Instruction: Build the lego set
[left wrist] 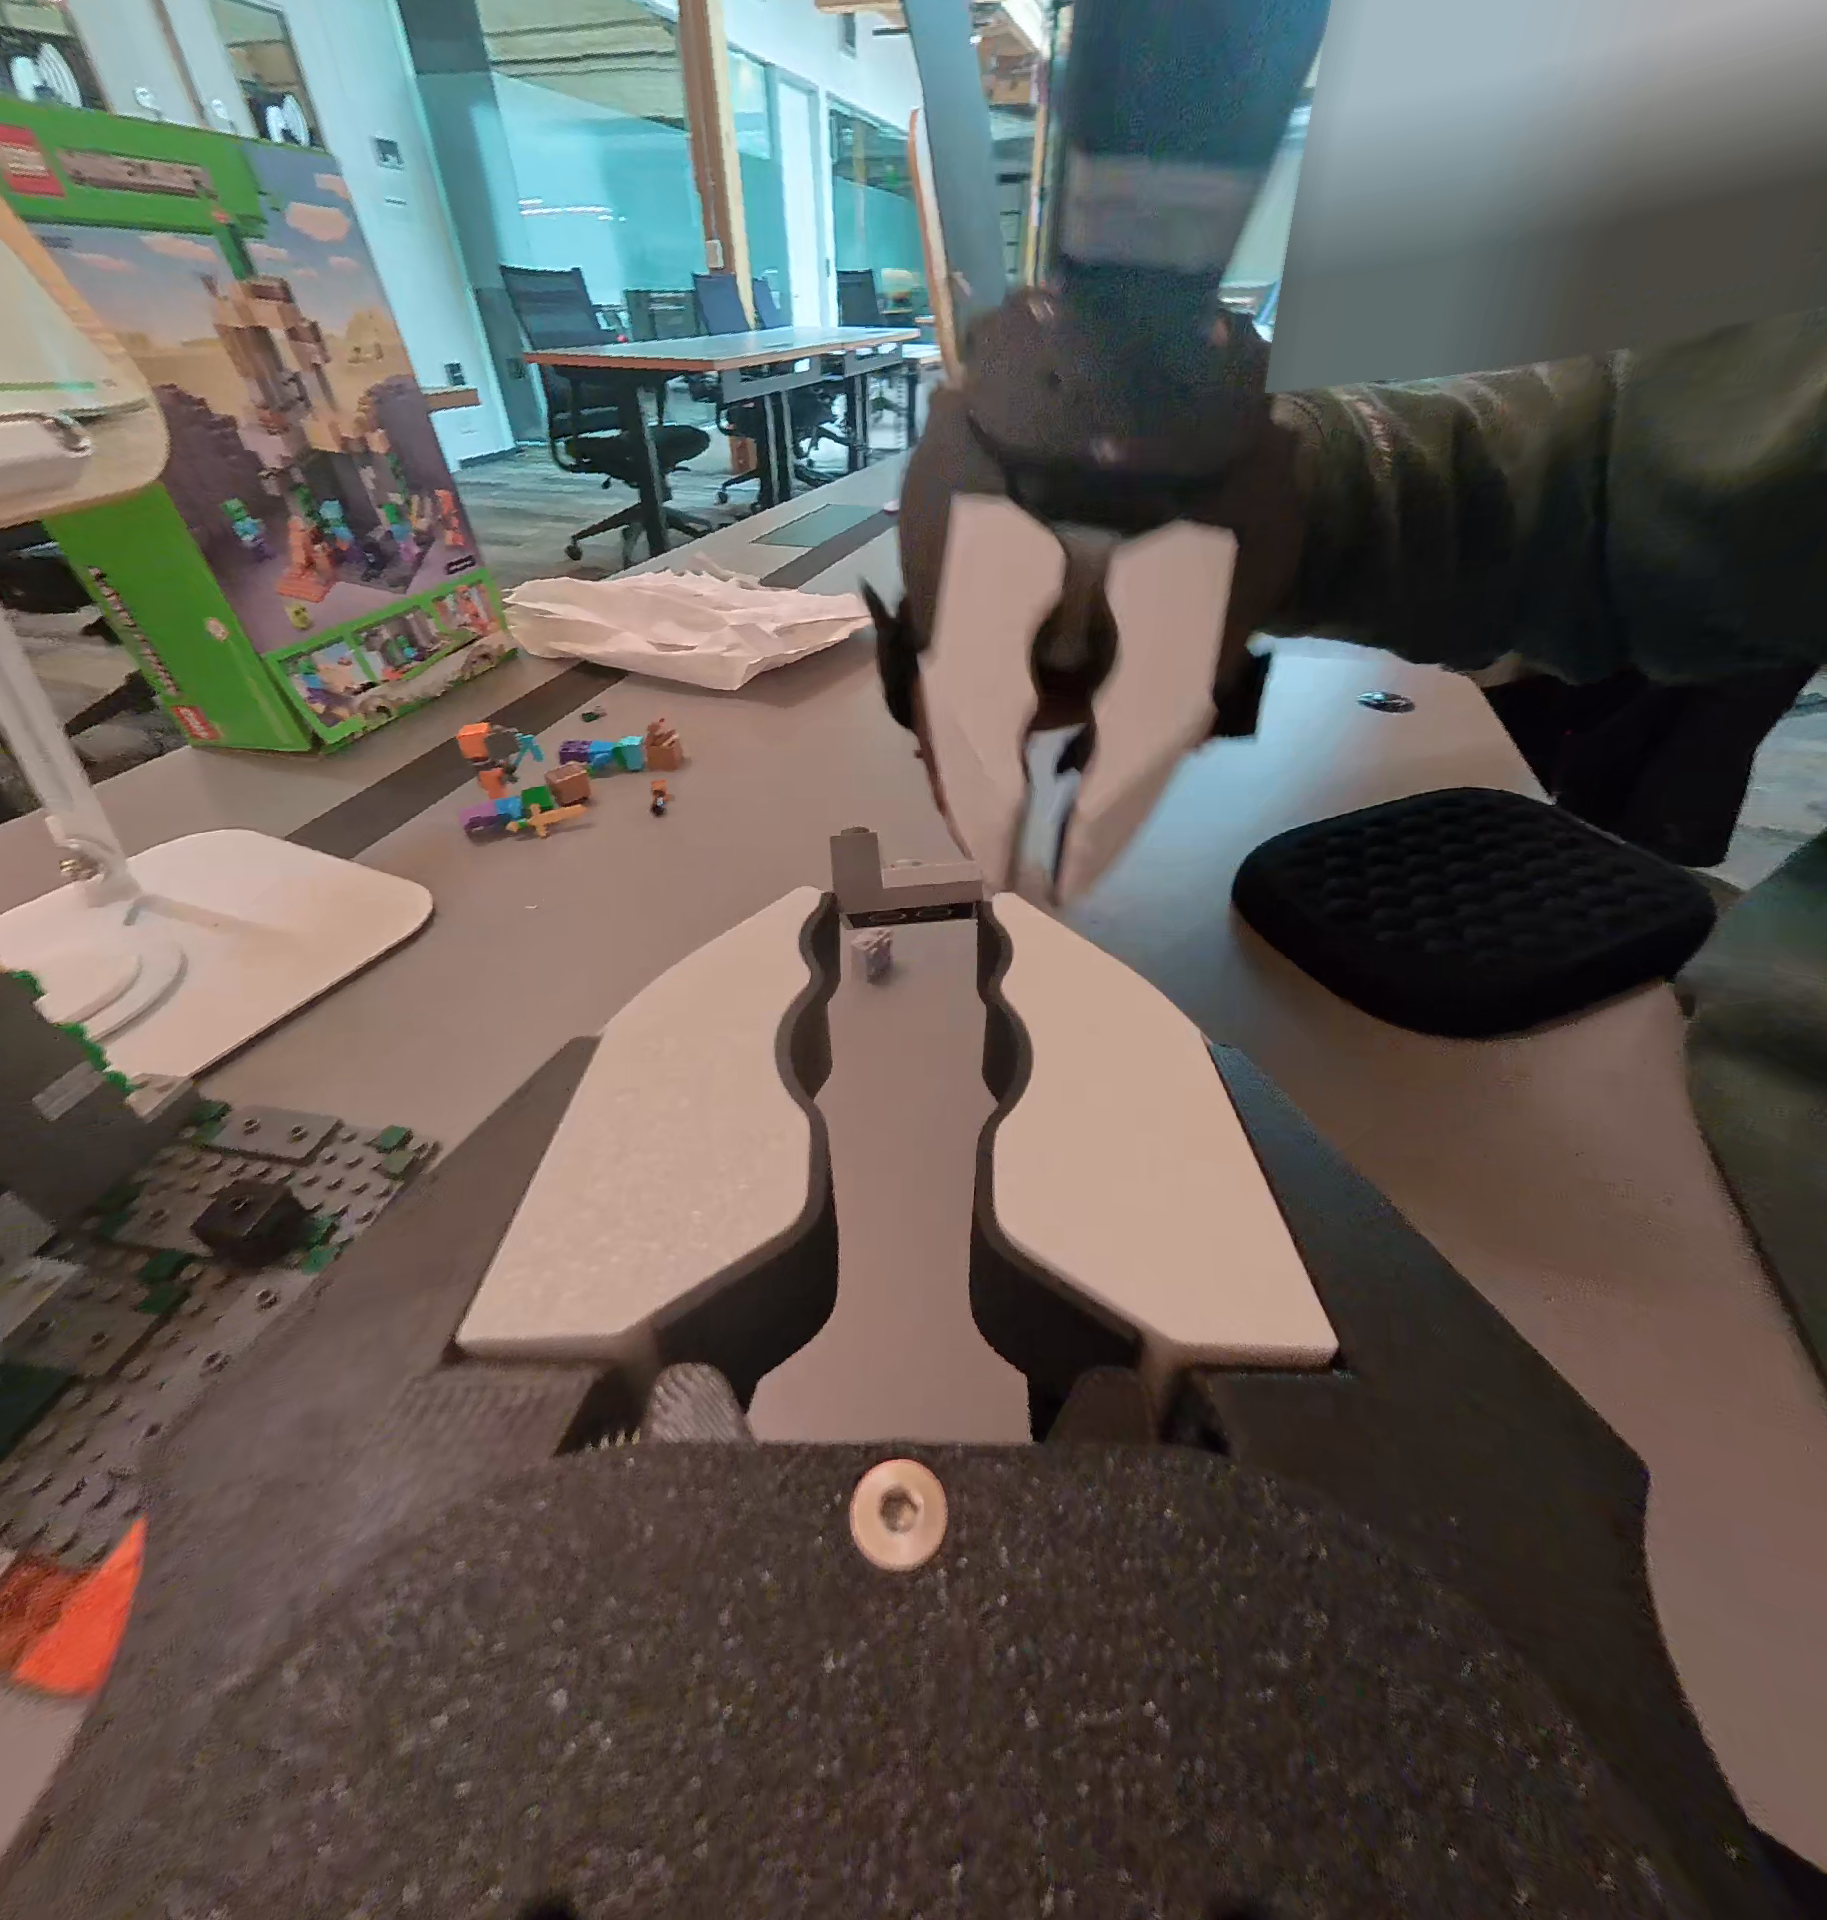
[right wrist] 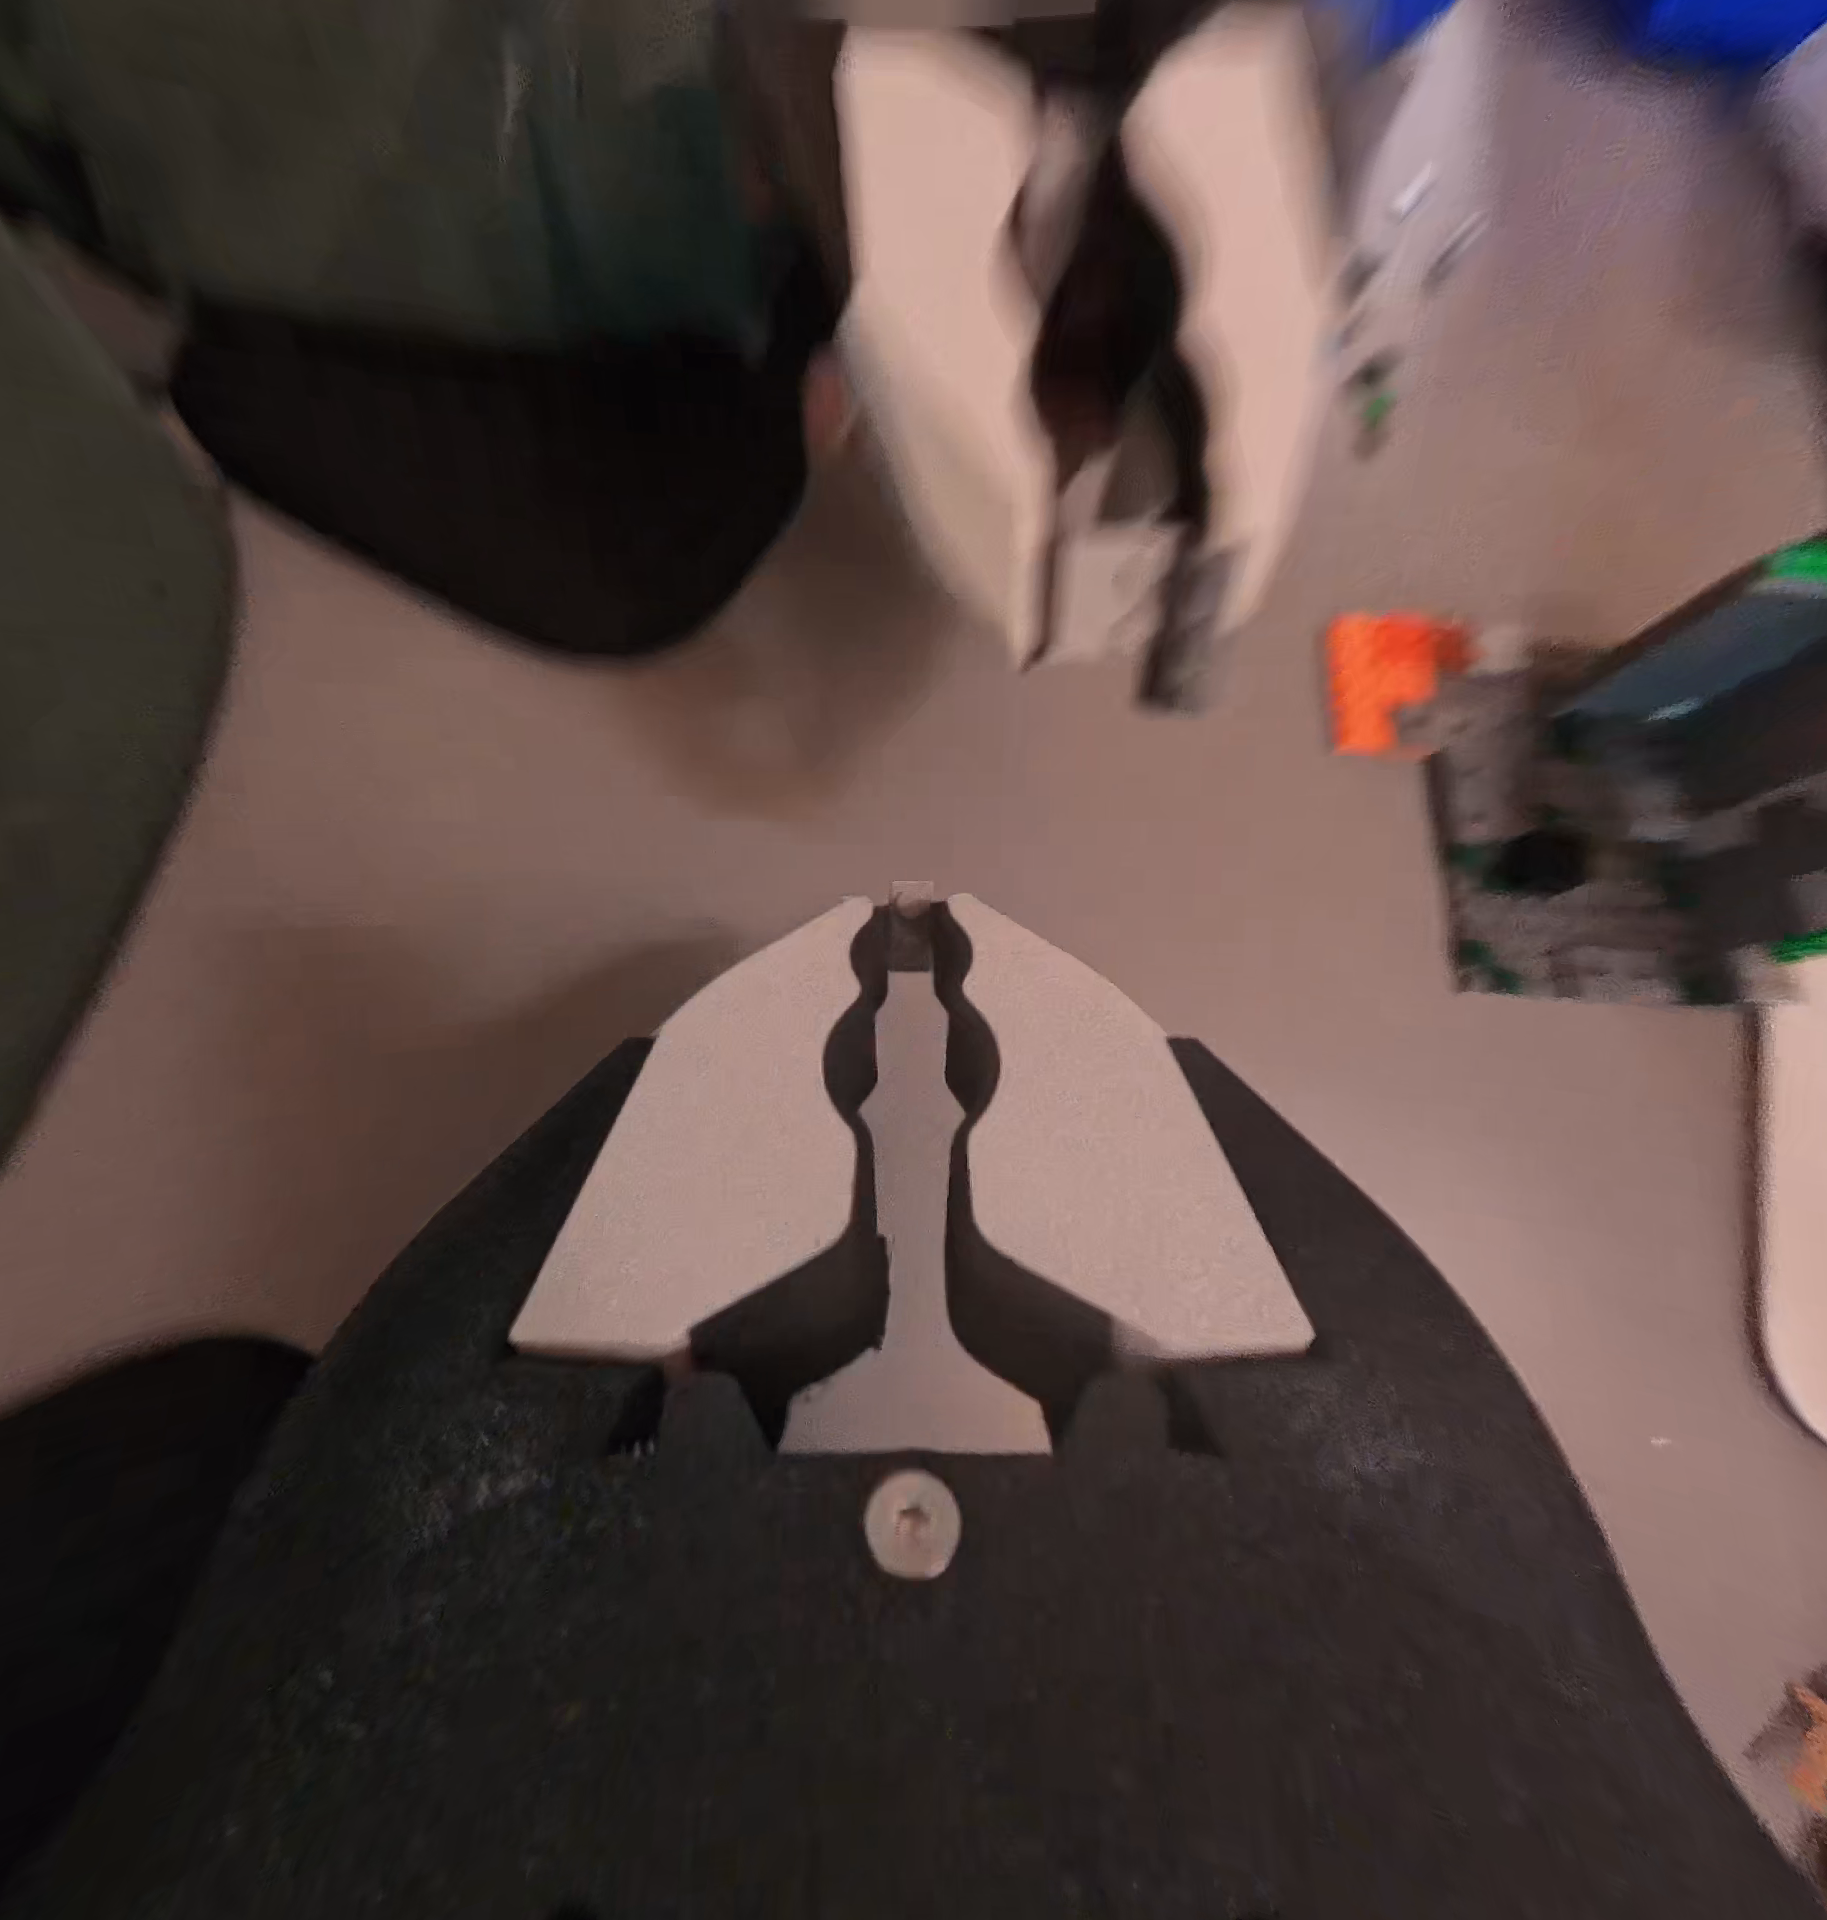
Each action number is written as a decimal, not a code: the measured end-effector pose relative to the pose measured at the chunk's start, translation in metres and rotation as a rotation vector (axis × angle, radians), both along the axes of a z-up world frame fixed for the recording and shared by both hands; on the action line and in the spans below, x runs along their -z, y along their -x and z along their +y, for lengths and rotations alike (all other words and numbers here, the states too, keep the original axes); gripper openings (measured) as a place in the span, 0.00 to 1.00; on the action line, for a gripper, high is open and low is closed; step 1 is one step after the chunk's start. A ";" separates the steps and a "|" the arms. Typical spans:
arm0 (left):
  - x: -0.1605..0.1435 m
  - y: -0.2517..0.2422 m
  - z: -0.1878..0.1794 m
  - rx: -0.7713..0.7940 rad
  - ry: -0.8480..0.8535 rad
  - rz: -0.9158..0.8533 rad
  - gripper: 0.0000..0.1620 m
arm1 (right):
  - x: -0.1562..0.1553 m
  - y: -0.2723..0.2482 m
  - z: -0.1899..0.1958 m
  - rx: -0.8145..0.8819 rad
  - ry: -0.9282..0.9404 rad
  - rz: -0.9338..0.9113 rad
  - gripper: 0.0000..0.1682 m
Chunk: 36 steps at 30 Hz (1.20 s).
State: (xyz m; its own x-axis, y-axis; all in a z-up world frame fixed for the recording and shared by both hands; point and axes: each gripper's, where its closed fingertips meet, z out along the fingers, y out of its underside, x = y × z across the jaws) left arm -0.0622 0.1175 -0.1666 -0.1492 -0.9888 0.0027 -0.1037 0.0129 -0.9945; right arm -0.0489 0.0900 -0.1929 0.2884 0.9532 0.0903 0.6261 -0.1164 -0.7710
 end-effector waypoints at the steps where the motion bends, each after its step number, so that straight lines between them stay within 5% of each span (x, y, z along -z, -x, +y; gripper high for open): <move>1: -0.002 -0.001 -0.005 0.018 0.000 -0.008 0.15 | -0.018 -0.001 0.005 0.029 -0.017 0.071 0.04; 5: -0.009 -0.004 -0.026 0.090 -0.007 -0.030 0.15 | -0.054 0.005 0.010 0.046 -0.026 0.195 0.04; 36: -0.008 0.001 -0.067 0.278 -0.060 -0.014 0.16 | -0.045 0.020 -0.024 -0.091 0.108 0.264 0.04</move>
